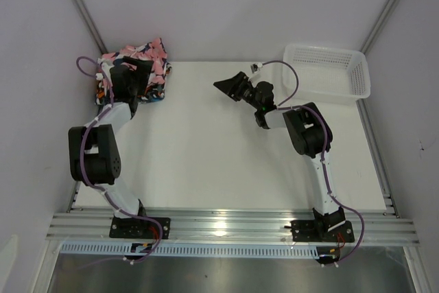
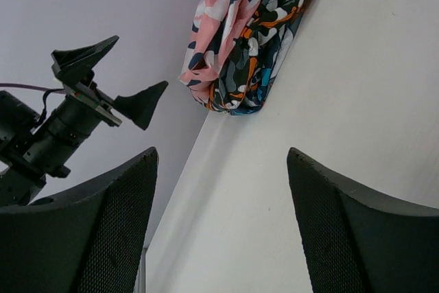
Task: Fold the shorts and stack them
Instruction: Neatly place the folded shorts to the corner
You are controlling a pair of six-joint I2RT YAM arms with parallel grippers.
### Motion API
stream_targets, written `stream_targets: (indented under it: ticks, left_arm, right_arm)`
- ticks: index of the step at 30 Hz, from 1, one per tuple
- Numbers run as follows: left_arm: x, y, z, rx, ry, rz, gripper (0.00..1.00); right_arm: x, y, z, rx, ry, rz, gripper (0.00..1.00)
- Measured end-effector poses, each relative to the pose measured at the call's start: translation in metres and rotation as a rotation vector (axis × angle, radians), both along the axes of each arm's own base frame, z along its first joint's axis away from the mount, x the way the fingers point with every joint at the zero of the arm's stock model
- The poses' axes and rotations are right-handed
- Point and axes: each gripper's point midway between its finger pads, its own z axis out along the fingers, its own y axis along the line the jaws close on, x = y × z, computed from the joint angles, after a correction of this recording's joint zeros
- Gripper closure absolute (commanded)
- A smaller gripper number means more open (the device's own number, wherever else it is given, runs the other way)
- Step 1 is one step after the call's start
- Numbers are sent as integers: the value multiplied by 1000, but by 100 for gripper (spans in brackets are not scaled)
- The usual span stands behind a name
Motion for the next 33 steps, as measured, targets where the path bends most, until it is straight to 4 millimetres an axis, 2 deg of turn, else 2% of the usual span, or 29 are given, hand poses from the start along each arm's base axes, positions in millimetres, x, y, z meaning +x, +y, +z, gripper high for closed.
stream_targets:
  ticks: [3, 6, 8, 11, 14, 16, 18, 24, 26, 28, 33]
  left_arm:
    - [-16, -2, 8, -30, -36, 9, 1]
    - [-12, -2, 29, -37, -119, 12, 2]
    - [-5, -2, 41, -35, -166, 11, 2]
    - [20, 0, 57, -38, -247, 13, 3]
    - [48, 3, 55, -41, -279, 16, 3]
    - [65, 5, 41, -50, -267, 19, 4]
    - [77, 5, 19, -68, -240, 23, 4]
    - [89, 7, -84, -145, -84, 45, 4]
    - [88, 6, -107, -156, -46, 47, 4]
    - [88, 6, -112, -156, -38, 46, 4]
    - [91, 5, -101, -122, -40, 29, 1]
  right_arm:
    - [0, 0, 0, 0, 0, 0, 22]
    - [0, 0, 0, 0, -1, 1, 22]
    - [-1, 1, 1, 1, -4, 7, 22]
    - [0, 1, 2, 4, -10, 8, 22]
    - [-1, 1, 3, 5, -14, 11, 22]
    - [-1, 1, 4, 6, -16, 12, 22]
    - [0, 1, 3, 8, -17, 14, 22]
    - [0, 2, 2, 17, -8, 21, 22]
    - [0, 2, 3, 20, -10, 23, 22]
    - [-1, 2, 3, 21, -14, 27, 21]
    - [-2, 3, 5, 22, -21, 34, 16]
